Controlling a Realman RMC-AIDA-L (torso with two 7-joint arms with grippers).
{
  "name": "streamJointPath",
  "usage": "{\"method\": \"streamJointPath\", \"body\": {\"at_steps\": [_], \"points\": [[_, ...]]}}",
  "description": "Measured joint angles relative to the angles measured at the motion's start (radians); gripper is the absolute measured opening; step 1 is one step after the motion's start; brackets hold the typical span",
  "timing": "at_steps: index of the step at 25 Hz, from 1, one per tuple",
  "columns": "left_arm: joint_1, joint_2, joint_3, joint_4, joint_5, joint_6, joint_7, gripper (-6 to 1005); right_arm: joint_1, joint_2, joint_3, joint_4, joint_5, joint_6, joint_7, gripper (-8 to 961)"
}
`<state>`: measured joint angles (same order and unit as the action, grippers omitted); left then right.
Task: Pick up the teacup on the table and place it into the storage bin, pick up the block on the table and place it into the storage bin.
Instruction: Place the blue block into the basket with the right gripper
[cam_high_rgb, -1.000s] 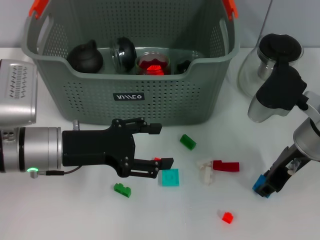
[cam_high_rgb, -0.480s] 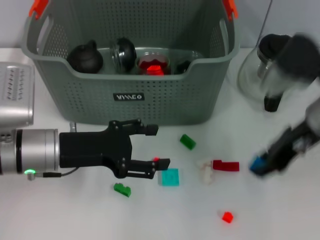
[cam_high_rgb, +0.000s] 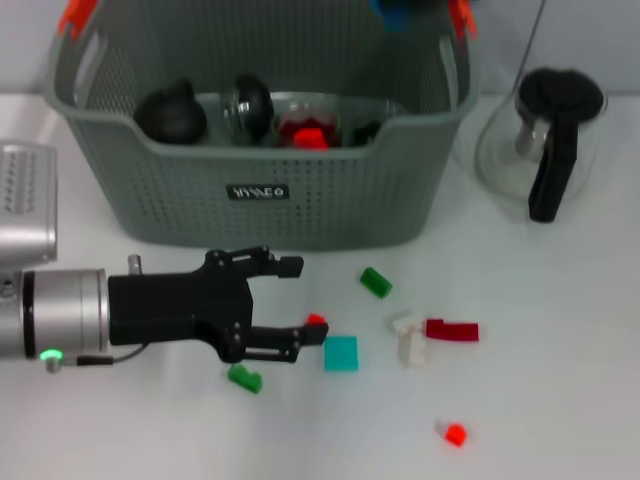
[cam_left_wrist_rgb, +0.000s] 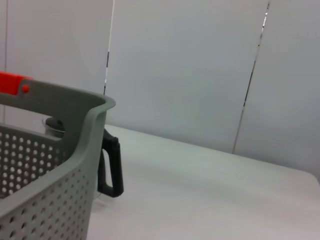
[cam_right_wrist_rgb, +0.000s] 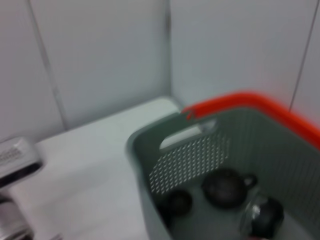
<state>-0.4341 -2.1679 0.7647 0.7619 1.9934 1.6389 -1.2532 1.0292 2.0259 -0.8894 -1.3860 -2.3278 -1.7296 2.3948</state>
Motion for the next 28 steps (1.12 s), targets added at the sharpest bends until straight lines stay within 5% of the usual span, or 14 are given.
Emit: {"method": "streamJointPath", "body": {"at_steps": [4,10,18,22,28], "points": [[-0.005,0.0,0.0,-0.004,-0.006,-0.002,0.0,855,0.12,-0.037,-0.039,0.328,-0.059,0.225,-0.091,421],[-0.011,0.0,-0.001,-0.009,-0.008,-0.002,-0.003,855,0.196,-0.034,-0.075,0.614,-0.114,0.461,-0.212,422],[-0.011,0.0,-0.001,-0.009,-0.009,-0.002,-0.006,855,0.18,-0.02,-0.124,0.62,-0.122,0.516,-0.219,423],[-0.011,0.0,-0.001,-0.011,-0.009,-0.002,-0.005,854,0.17,-0.02,-0.111,0.607,-0.114,0.519,-0.241,600],[-0.011,0.0,-0.002,-0.012,-0.009,0.005,-0.003,854,0.013,-0.008,-0.097,0.327,0.097,0.289,-0.304,837]]}}
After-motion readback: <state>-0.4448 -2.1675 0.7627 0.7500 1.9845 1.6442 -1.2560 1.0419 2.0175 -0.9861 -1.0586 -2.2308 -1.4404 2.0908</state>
